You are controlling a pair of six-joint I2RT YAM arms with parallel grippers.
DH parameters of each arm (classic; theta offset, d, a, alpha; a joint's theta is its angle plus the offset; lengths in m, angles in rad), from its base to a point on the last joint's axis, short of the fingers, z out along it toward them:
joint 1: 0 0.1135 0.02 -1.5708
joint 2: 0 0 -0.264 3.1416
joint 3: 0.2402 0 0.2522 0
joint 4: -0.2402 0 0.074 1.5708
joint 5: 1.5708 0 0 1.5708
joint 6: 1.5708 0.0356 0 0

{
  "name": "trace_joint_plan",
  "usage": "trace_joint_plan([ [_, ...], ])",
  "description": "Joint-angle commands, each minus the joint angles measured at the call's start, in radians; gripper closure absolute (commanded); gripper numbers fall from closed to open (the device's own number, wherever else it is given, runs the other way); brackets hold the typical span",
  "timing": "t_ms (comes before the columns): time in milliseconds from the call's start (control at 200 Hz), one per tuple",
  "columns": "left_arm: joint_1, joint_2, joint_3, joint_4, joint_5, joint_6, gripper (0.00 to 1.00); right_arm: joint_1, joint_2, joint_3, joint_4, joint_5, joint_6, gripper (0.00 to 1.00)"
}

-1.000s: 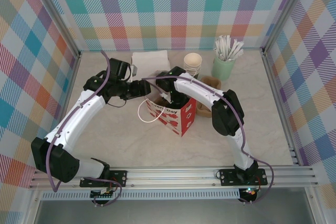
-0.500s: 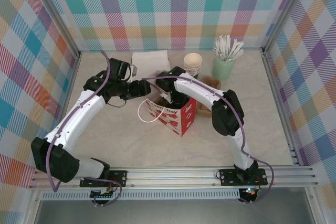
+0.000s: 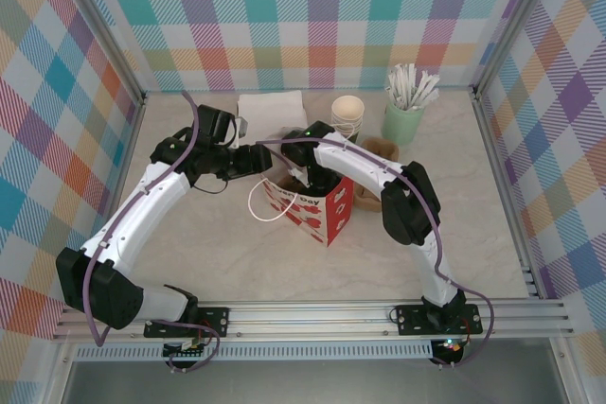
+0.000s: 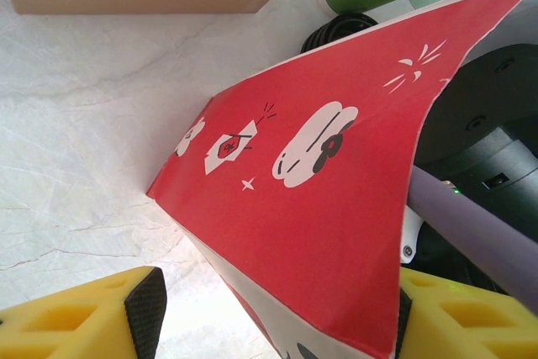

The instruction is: Pack the takeout coffee

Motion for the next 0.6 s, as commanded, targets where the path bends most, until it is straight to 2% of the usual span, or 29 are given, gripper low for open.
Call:
trace_joint_plan([
  [0,-0.008,0.005,0.027,-0.025,-0.013,0.012,0.33,-0.006,0.023,-0.036,0.047,-0.009,-0.008,0.23],
  [595,-0.008,0.011,0.026,-0.032,-0.026,0.011,0.33,-0.005,0.024,-0.126,0.147,-0.018,-0.027,0.22],
])
